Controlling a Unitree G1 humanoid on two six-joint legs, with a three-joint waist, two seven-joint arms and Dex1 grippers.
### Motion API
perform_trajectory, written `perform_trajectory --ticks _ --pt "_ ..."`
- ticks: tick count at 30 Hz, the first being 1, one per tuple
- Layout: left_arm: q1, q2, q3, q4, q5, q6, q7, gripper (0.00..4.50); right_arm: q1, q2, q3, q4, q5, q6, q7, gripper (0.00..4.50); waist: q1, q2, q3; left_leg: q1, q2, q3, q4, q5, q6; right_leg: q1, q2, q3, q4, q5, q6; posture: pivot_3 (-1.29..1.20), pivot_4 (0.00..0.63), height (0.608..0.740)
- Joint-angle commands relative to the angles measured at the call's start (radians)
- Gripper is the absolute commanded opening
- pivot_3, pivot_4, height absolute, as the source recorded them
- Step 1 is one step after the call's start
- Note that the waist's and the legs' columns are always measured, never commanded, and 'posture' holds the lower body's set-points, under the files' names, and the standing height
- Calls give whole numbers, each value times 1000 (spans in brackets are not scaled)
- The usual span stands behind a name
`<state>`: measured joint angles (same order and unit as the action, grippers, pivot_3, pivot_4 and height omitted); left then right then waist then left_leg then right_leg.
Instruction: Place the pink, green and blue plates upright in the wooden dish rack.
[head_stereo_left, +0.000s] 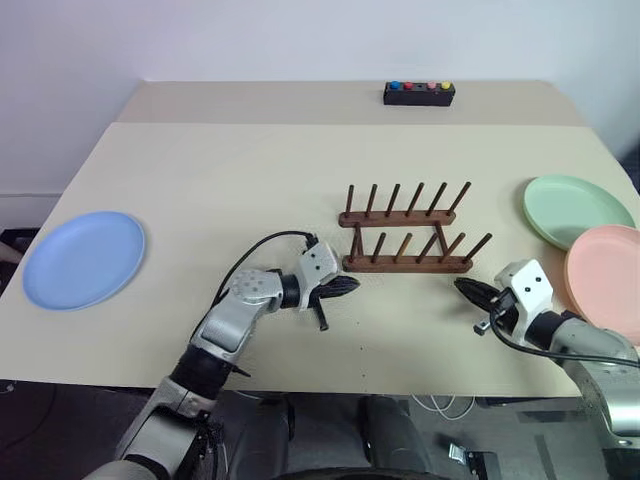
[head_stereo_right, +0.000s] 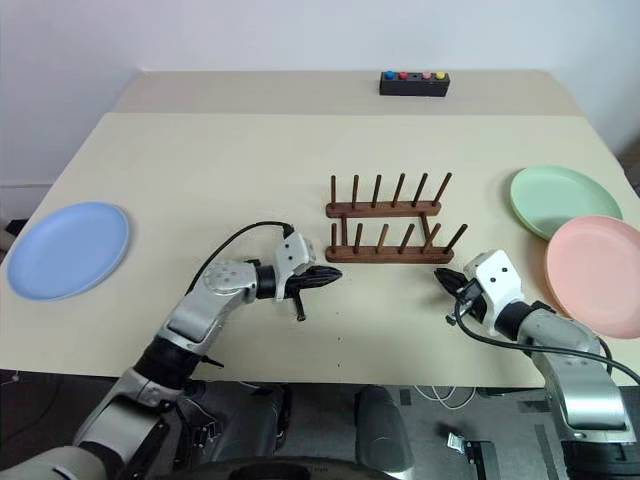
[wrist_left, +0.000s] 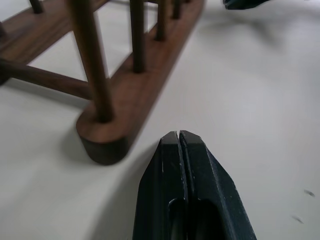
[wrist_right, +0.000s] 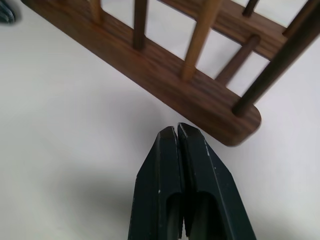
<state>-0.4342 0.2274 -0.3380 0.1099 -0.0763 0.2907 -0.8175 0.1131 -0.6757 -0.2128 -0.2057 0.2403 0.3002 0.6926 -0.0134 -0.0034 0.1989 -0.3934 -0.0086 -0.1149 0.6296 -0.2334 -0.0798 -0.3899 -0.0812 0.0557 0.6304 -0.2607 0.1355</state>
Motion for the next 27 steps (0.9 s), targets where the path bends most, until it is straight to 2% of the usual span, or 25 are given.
perform_trajectory --ticks 1,10,27 --pt "-8 -19 18 8 -1 -19 36 3 -28 -2 11 18 -32 -13 -24 30 0 0 0 0 0 0 0 0 0 0 0 0 0 0 0 0 150 734" --pt "-7 -28 20 25 11 -44 85 3 -119 5 64 138 -99 -54 -52 30 -1 0 0 0 0 0 1 0 0 1 0 0 0 0 0 0 150 734" --pt "-95 -65 80 211 58 -158 251 3 -327 58 126 366 -184 -196 -119 30 -2 -1 -1 1 0 0 1 0 0 1 0 0 0 1 2 0 150 734"
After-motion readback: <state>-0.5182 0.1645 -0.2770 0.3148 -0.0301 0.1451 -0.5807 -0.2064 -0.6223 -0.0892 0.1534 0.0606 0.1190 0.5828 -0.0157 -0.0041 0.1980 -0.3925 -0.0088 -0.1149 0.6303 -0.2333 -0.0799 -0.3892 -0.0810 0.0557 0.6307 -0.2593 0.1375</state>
